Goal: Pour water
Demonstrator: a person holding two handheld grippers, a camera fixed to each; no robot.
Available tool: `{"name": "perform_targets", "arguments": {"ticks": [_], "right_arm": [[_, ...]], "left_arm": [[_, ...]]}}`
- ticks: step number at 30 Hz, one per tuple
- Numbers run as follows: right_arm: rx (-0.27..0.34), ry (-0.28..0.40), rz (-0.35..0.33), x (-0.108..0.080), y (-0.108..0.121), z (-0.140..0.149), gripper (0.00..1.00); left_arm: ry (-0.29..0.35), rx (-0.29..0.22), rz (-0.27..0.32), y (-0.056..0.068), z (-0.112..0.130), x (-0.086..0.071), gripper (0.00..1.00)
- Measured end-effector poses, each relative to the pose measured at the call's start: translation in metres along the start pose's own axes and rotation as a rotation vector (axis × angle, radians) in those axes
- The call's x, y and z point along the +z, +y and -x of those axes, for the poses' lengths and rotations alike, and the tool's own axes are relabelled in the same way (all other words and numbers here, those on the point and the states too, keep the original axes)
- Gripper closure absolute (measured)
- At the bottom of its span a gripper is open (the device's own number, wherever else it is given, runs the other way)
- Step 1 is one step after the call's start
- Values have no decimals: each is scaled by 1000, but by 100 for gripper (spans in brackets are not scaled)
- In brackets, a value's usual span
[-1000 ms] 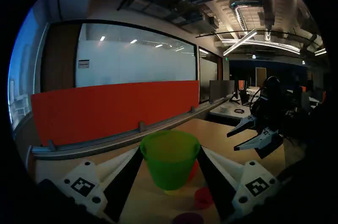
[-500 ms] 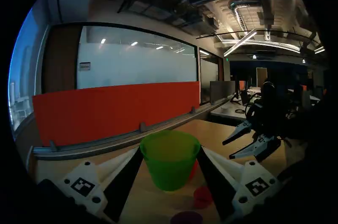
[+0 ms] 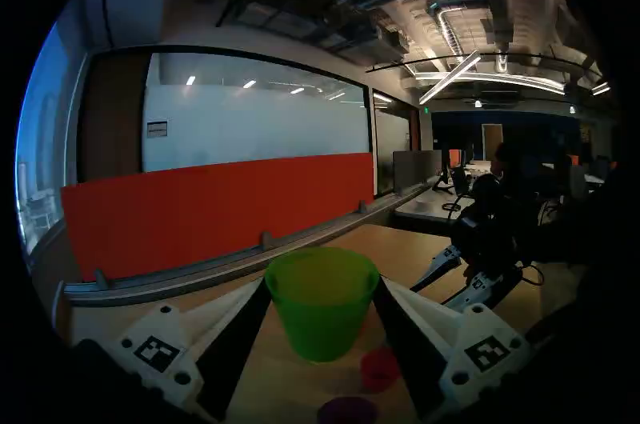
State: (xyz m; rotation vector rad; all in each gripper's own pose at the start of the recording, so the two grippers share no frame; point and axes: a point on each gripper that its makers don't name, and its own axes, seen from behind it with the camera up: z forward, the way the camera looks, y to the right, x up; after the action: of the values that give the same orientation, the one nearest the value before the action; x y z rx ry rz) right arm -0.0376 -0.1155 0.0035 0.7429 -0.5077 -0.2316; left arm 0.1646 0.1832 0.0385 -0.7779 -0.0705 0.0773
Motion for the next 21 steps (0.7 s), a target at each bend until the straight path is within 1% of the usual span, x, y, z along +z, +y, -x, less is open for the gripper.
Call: {"name": "perform_targets", "arguments": {"ticks": [10, 21], "right_arm": [[-11, -40, -4, 13, 0, 17, 0], [-21, -56, -19, 32, -3, 24, 0]], "left_arm": [[-9, 5, 2, 2, 4, 0, 12], [-16, 6, 1, 1, 9, 0, 12]]}}
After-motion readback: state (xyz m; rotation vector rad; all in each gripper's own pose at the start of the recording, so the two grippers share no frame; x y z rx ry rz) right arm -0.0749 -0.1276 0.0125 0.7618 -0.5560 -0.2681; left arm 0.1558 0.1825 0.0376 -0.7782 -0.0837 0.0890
